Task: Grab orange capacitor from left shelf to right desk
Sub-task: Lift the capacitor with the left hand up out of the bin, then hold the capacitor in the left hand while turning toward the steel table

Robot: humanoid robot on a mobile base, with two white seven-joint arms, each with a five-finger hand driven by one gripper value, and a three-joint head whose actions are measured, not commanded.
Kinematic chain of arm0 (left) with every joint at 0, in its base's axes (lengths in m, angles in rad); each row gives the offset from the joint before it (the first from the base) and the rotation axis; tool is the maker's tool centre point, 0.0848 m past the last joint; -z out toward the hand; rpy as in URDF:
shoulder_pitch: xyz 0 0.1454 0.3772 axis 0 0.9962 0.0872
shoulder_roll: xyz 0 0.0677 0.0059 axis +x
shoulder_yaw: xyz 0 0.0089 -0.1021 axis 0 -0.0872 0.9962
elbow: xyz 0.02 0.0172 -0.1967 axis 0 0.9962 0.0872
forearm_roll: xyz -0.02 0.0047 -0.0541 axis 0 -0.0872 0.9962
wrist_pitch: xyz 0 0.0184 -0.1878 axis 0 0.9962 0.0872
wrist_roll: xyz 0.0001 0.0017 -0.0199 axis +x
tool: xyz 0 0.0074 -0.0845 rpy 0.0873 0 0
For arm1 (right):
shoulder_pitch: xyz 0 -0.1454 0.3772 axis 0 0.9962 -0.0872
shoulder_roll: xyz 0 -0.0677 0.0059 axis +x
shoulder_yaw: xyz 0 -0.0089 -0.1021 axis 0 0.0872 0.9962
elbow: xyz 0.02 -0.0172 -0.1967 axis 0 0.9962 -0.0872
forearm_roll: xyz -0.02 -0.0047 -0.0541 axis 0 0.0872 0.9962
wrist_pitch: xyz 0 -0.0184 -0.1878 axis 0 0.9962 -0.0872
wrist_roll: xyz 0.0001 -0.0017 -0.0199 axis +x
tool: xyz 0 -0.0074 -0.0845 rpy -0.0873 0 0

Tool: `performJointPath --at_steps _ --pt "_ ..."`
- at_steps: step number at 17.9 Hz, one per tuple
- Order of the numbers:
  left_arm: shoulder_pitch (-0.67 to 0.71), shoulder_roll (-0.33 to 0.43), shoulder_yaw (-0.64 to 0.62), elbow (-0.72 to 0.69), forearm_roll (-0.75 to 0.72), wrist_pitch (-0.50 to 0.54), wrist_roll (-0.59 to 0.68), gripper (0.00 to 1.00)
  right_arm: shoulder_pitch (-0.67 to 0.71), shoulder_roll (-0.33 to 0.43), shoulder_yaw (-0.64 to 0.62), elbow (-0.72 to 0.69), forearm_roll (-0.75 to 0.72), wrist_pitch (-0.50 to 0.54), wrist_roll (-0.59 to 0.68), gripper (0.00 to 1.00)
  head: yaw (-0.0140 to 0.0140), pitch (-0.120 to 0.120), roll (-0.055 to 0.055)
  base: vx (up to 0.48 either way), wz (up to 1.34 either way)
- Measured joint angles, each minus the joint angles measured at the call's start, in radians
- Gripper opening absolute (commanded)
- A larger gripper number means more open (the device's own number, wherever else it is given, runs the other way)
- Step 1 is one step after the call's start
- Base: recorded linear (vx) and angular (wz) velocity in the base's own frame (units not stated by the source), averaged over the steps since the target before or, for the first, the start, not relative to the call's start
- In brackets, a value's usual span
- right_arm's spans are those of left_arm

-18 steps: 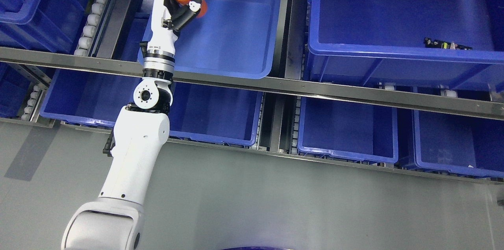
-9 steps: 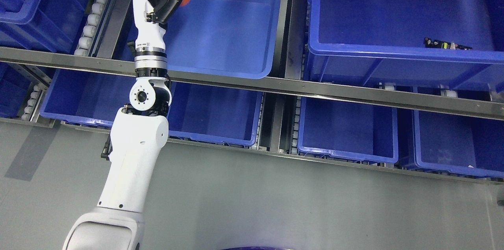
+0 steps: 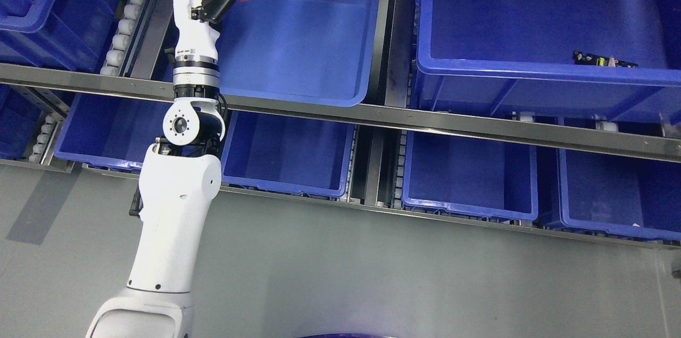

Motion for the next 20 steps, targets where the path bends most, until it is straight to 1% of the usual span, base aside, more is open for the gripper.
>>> performJointPath --at_steps 13,20 --pt "-0.002 0.000 0.006 -0.080 0.008 0.029 -0.005 0.01 0.000 0.000 0.000 0.000 0.000 0.004 0.000 1.00 0.0000 0.000 0.000 -0.003 0.00" --pt "0.014 0.000 0.006 -0.117 0.009 0.034 -0.009 0.01 0.000 0.000 0.000 0.000 0.000 0.004 0.000 1.00 0.0000 0.000 0.000 -0.125 0.02"
